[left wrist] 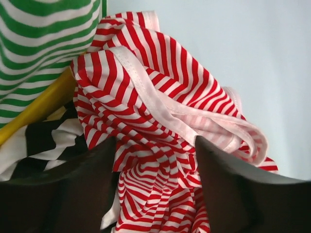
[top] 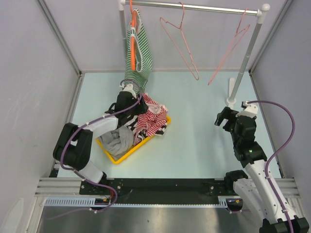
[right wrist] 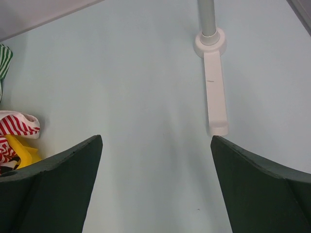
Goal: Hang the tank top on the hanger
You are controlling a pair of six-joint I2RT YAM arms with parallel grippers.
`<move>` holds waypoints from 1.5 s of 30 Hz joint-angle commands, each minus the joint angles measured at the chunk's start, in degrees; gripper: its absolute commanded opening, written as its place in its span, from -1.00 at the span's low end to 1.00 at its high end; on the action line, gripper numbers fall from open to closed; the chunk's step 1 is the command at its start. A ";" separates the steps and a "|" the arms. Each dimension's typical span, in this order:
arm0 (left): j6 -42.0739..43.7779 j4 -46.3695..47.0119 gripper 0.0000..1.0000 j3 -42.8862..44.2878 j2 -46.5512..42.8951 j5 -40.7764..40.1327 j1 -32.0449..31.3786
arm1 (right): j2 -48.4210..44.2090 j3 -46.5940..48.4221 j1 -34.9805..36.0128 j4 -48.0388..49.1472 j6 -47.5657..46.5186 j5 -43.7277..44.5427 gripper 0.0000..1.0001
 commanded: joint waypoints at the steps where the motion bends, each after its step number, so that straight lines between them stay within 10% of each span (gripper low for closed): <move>1: -0.50 1.09 0.22 3.15 2.16 1.11 -0.24 | -0.02 1.68 0.18 0.62 0.48 -0.32 0.99; 6: -0.85 1.18 -0.98 2.02 -2.56 1.11 -0.24 | -0.02 1.50 0.26 0.62 0.48 -0.50 1.00; 16: 5.03 -13.31 -0.89 5.79 -28.13 -8.19 -0.15 | 0.07 1.24 0.18 0.79 0.57 -0.41 0.99; 33: 18.57 -32.31 -0.96 18.53 -46.97 -21.57 0.11 | 1.13 1.24 0.26 0.97 0.39 -0.85 0.99; 45: 17.17 -33.10 -1.00 31.36 -38.98 21.38 -2.43 | 1.04 2.20 0.18 0.44 0.83 -1.46 0.99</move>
